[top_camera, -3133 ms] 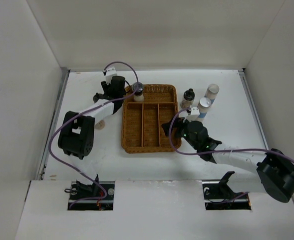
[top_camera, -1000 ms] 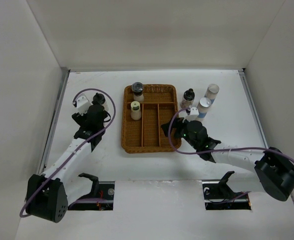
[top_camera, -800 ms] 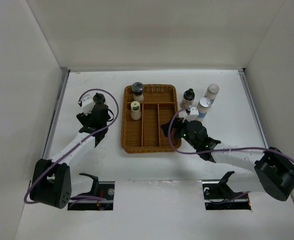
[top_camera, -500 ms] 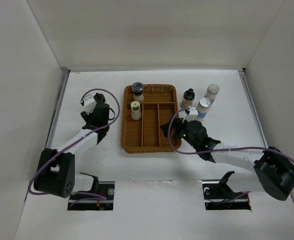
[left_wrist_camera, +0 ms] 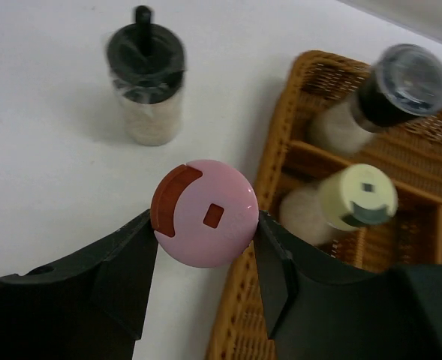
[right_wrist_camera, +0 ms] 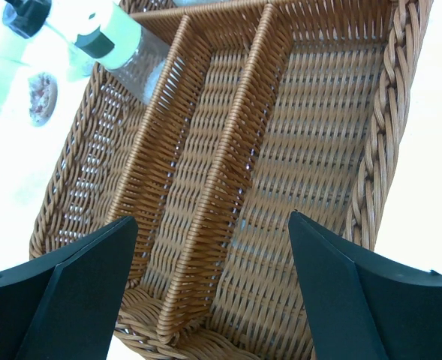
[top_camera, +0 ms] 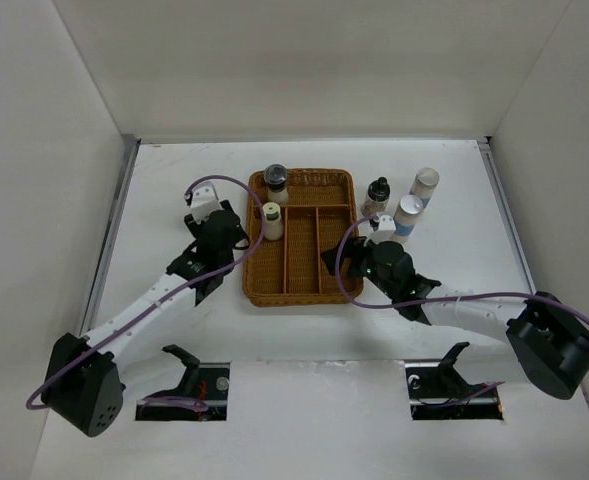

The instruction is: Organize the condiment bottles

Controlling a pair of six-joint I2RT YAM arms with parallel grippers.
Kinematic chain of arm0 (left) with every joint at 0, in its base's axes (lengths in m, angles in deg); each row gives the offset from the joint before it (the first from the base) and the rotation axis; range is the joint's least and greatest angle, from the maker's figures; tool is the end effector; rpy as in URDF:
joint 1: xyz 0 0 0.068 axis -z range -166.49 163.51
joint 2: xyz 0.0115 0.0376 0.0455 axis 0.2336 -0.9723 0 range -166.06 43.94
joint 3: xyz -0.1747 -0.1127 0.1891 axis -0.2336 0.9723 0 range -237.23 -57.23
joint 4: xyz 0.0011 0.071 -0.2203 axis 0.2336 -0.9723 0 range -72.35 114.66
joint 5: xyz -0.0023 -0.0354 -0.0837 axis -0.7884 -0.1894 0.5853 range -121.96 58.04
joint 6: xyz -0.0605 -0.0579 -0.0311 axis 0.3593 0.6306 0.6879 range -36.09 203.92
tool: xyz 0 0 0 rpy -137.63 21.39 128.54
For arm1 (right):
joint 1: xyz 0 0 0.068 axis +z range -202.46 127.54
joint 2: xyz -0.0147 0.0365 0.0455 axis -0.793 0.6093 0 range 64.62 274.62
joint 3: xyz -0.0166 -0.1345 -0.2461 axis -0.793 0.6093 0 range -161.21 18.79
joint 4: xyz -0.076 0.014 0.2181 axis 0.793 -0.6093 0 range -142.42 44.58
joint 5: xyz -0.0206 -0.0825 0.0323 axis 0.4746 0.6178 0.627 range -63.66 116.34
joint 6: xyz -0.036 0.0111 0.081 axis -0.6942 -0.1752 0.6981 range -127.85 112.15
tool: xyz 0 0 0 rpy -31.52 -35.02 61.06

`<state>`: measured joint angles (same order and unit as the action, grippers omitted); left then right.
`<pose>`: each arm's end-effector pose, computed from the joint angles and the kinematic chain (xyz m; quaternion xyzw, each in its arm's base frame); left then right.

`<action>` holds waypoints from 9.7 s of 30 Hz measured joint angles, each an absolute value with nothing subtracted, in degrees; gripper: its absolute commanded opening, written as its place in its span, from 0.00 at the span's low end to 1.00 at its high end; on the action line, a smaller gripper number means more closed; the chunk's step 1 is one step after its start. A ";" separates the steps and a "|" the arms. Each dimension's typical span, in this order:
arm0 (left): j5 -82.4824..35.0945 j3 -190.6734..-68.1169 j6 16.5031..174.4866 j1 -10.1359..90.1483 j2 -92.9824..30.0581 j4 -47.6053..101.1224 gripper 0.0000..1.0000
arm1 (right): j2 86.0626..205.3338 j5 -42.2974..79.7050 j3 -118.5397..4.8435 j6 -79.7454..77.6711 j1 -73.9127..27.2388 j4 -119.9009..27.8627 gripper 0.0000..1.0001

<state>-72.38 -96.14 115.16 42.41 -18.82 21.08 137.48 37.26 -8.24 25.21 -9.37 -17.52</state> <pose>0.2295 -0.0677 0.2626 -0.1958 0.7981 0.0114 0.5697 0.2116 0.1773 0.2162 -0.0147 0.8068 0.3006 0.5084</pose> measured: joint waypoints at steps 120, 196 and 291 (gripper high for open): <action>-67.00 -110.22 106.90 23.81 -48.89 37.15 0.33 | 140.78 37.00 -9.57 24.92 -8.87 -17.92 0.98; -61.93 -69.35 121.74 38.17 0.63 50.09 1.00 | 127.73 59.23 -27.54 13.25 -23.78 -40.06 0.93; -46.70 -65.59 134.42 29.30 -8.35 57.52 1.00 | 153.37 60.30 -53.75 12.33 -36.26 -43.86 0.97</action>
